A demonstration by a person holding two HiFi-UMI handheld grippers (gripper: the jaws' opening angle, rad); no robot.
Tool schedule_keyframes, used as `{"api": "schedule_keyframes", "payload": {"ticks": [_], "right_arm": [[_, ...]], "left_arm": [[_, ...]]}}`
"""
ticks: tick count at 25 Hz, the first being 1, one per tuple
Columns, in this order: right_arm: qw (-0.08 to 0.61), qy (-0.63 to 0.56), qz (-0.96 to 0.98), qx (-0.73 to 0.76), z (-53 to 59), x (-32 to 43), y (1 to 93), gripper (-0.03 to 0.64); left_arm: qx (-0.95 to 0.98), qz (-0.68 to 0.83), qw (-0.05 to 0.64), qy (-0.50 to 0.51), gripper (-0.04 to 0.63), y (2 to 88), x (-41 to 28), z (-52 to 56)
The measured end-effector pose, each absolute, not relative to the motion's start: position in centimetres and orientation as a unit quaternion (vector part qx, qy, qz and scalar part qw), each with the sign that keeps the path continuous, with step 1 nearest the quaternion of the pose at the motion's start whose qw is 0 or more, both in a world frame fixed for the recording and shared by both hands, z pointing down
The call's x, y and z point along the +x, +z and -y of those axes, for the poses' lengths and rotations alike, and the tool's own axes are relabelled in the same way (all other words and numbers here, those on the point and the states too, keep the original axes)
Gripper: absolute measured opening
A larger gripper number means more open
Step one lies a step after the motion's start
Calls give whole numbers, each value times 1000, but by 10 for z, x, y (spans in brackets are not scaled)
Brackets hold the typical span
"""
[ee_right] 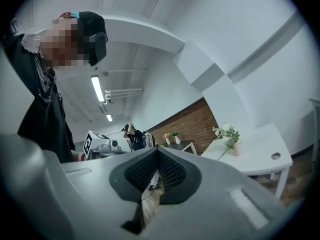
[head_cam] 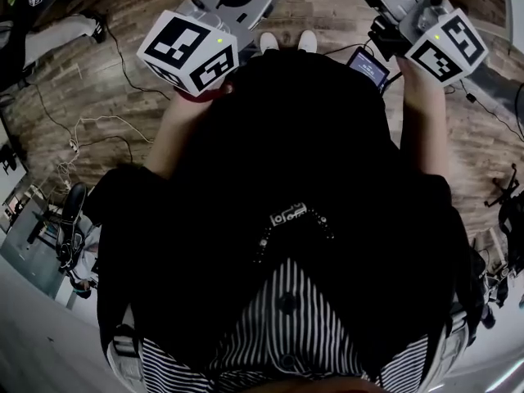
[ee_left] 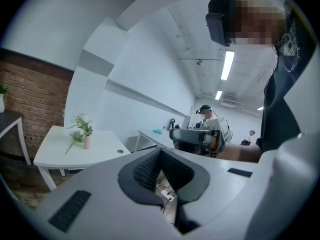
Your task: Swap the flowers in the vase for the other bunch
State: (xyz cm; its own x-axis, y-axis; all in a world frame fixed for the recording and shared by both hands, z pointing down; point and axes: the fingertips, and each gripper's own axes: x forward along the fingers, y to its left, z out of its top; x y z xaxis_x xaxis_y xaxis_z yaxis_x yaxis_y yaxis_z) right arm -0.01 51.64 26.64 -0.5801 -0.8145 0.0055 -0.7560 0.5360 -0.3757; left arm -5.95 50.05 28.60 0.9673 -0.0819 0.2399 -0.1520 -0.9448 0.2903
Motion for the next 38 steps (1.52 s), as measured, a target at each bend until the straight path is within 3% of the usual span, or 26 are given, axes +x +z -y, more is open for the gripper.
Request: {"api": "schedule_keyframes", "payload": {"ticks": [24,38], "right_arm": [[78,-175,-870,-455,-508,50,278,3],[47,-173,-834,-522,-372,76,260,3]], "left_arm": [[984,45,117,127,6,288,5,-480],[987,-30,127,99,6,269,46,-337]]}}
